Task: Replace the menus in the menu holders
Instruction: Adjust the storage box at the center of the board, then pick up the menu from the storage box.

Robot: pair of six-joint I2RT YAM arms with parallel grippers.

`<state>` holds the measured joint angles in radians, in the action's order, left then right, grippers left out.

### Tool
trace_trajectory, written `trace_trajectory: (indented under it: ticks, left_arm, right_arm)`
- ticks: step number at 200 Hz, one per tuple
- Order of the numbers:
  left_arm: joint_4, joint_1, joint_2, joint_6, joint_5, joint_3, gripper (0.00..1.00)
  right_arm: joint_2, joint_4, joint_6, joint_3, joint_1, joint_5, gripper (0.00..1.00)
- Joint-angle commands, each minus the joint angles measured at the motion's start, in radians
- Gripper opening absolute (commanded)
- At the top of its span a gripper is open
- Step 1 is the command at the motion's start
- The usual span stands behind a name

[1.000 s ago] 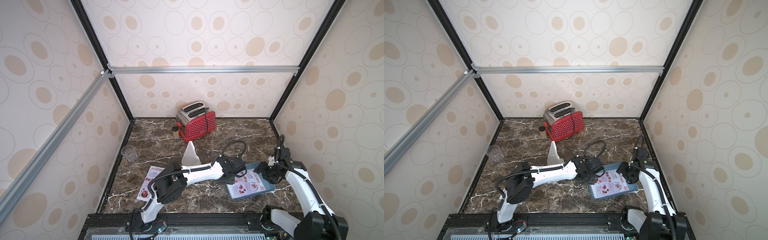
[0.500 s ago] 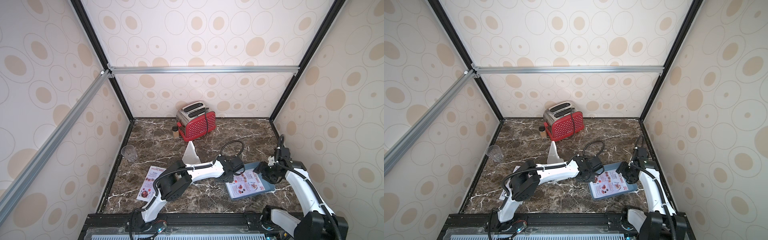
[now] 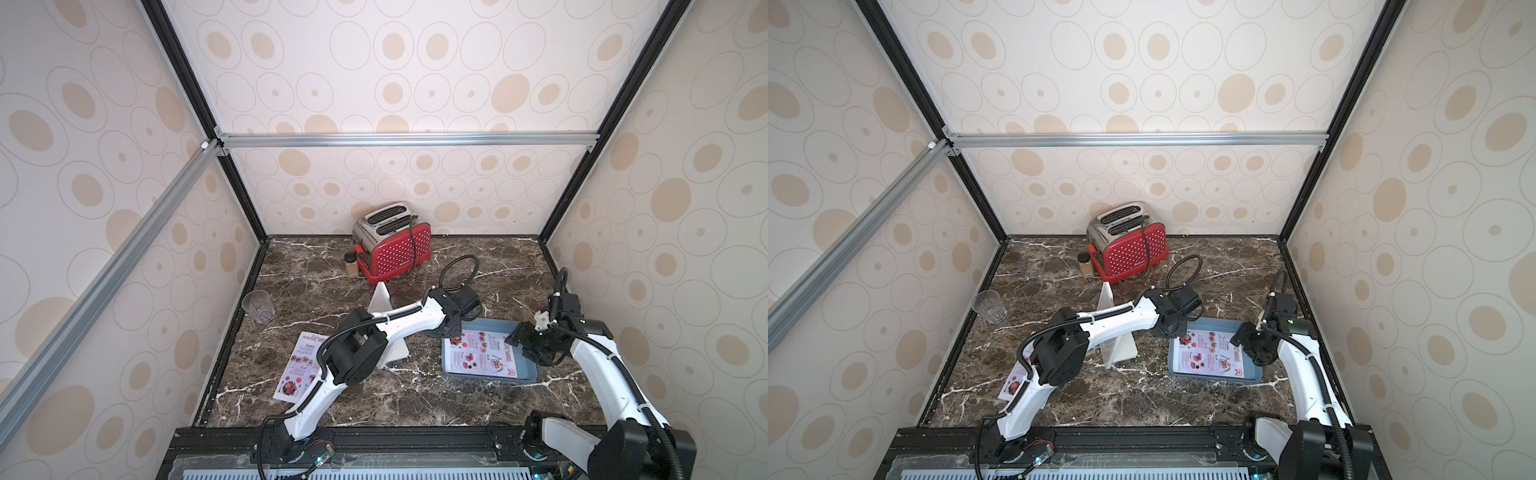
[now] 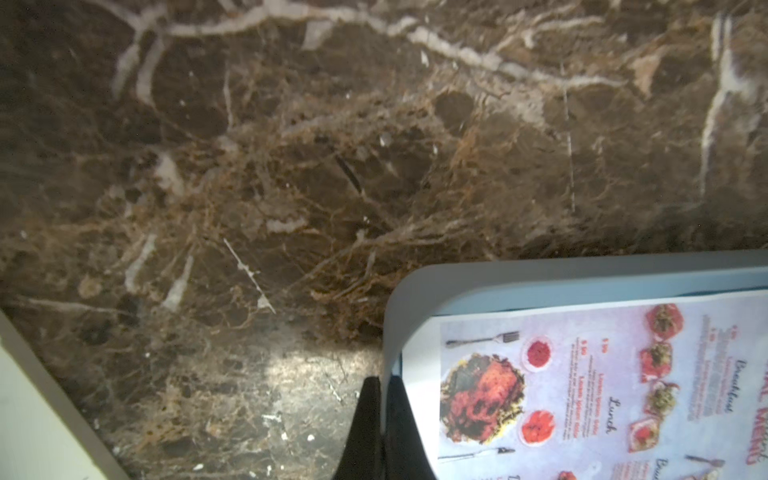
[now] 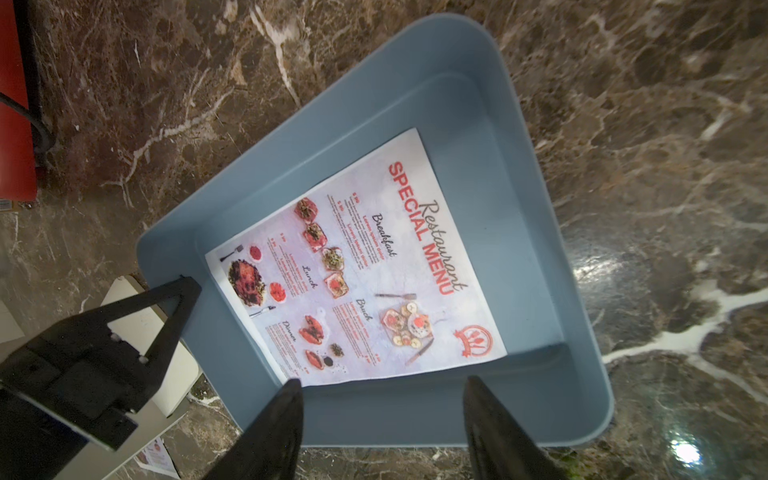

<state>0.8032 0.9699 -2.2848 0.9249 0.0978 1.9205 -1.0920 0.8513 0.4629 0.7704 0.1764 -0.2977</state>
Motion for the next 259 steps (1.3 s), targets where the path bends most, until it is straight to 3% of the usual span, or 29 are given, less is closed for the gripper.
trace_trajectory:
  ticks: [1, 38, 71, 94, 162, 205, 214, 259]
  left_arm:
    - [0.046, -0.03, -0.037, -0.149, 0.013, 0.092, 0.0]
    - [0.088, -0.045, -0.102, -0.291, -0.036, 0.173, 0.0]
    - [0.094, -0.062, -0.109, -0.31, -0.047, 0.167, 0.0]
    - [0.09, -0.067, -0.118, -0.316, -0.059, 0.174, 0.0]
    - [0.078, -0.069, -0.138, -0.311, -0.086, 0.192, 0.0]
    - [0.076, -0.069, -0.145, -0.31, -0.089, 0.211, 0.02]
    - [0.076, -0.069, -0.144, -0.312, -0.083, 0.214, 0.06]
    - [0.052, -0.069, -0.058, -0.34, 0.061, 0.2, 0.48]
  right_arm:
    - [0.008, -0.019, 0.009, -0.052, 0.003, -0.012, 0.63]
    - [-0.099, -0.136, 0.008, -0.053, 0.003, 0.009, 0.67]
    - [-0.173, -0.221, 0.003, -0.071, 0.003, 0.071, 0.7]
    - [-0.223, -0.273, 0.008, -0.09, 0.003, 0.049, 0.7]
    - [-0.368, -0.373, -0.039, -0.127, -0.014, -0.164, 0.69]
    - [-0.405, -0.472, 0.003, -0.137, -0.052, -0.301, 0.69]
    - [-0.404, -0.485, 0.009, -0.137, -0.052, -0.317, 0.69]
    - [-0.432, -0.508, 0.014, -0.133, -0.051, -0.353, 0.69]
